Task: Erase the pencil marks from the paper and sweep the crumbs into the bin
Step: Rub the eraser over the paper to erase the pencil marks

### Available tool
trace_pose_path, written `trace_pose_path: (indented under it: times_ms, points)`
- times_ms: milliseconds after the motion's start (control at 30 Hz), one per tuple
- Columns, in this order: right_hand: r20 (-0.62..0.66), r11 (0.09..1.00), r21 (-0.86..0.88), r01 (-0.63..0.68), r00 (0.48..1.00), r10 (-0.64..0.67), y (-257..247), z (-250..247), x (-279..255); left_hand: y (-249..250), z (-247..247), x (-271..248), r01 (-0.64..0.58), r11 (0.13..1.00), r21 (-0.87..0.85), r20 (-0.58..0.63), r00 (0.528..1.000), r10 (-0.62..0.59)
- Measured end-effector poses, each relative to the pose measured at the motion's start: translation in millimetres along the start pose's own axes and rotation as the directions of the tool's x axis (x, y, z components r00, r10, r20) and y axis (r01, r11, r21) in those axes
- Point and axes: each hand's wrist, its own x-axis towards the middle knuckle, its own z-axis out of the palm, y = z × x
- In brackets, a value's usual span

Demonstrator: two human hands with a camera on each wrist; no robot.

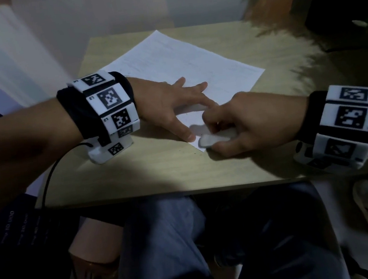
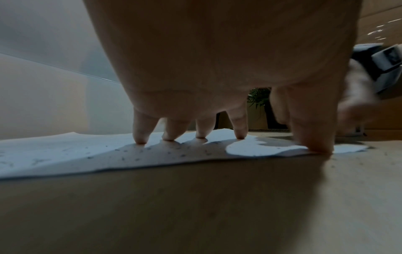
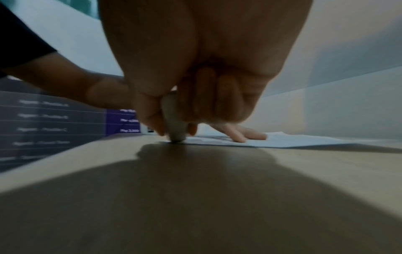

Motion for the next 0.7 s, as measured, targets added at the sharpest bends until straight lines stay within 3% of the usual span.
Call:
trace_pose_path:
  times_ms: [67, 167, 300, 467, 600, 700]
  points:
    - [0.01, 0.998, 0.037, -0.04, 0.999, 0.04, 2, -4, 1, 0, 0, -1, 0.004, 1.0, -0.004, -0.001, 1.0, -0.004]
    - [-0.084, 0.996, -0.028, -0.09, 0.993, 0.087, 5, -8, 4, -1, 0, -1, 0.013, 1.0, 0.013, -0.004, 1.0, -0.013]
    - [-0.03, 0.998, -0.016, -0.066, 0.997, 0.065, 0, -2, 1, 0, 0, -1, 0.01, 1.0, 0.003, -0.002, 1.0, -0.01]
    - [-0.186, 0.972, -0.103, -0.209, 0.964, 0.188, 13, -7, 9, -1, 0, 0, 0.004, 1.0, 0.025, 0.001, 1.0, -0.004]
    - [-0.028, 0.994, -0.009, -0.11, 0.994, 0.11, 2, -3, 9, -2, 0, 1, 0.012, 1.0, 0.011, 0.002, 1.0, -0.012]
    - [-0.119, 0.973, -0.031, -0.229, 0.967, 0.224, 11, -9, 14, -5, 1, 4, -0.005, 1.0, 0.027, 0.01, 1.0, 0.005]
